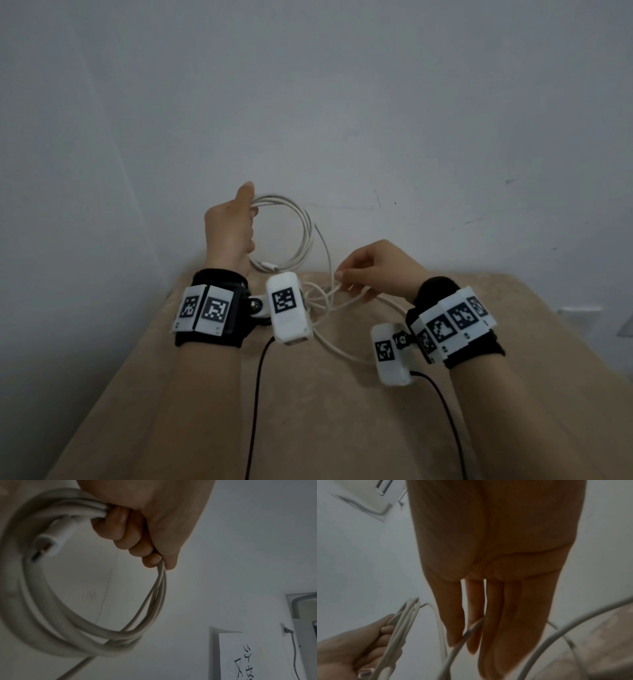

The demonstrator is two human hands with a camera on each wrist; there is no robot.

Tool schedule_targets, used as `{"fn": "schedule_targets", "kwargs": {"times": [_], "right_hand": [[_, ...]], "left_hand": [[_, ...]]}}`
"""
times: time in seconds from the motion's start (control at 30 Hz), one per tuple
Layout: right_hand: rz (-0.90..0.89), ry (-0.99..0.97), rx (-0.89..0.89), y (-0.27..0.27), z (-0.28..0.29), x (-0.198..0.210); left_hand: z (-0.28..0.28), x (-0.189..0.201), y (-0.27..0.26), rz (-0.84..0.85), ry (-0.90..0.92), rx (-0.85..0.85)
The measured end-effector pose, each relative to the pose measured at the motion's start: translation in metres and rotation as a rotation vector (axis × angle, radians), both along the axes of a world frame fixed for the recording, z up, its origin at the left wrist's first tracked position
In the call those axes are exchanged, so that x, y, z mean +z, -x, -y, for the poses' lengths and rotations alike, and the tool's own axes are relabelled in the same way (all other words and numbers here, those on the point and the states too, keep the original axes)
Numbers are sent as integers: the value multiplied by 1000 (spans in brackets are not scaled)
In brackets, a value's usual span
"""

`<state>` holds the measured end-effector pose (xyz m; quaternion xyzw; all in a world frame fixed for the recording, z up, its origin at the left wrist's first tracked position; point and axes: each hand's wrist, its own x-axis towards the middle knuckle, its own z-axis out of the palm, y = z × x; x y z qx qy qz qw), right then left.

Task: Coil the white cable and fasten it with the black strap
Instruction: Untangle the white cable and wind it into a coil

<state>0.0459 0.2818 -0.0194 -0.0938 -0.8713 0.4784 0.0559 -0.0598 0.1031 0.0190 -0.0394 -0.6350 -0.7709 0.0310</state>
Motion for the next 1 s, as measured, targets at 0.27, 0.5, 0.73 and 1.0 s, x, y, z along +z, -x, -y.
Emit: {"fn": "schedule_targets", "kwargs": {"times": [0.27,0.5,0.73,1.0], "right_hand": [[32,-39,-76,-5,-26,-3],[99,-173,-226,-10,-48,-19],[-31,-290,-285,-7,-40,-4],[-374,308,-15,8,5,8]], "left_hand": [[16,3,3,35,-129,129],[44,3,13,104,-353,195],[19,5,6,42,-167,34],[-13,10,-14,-12,-55,-167]]}}
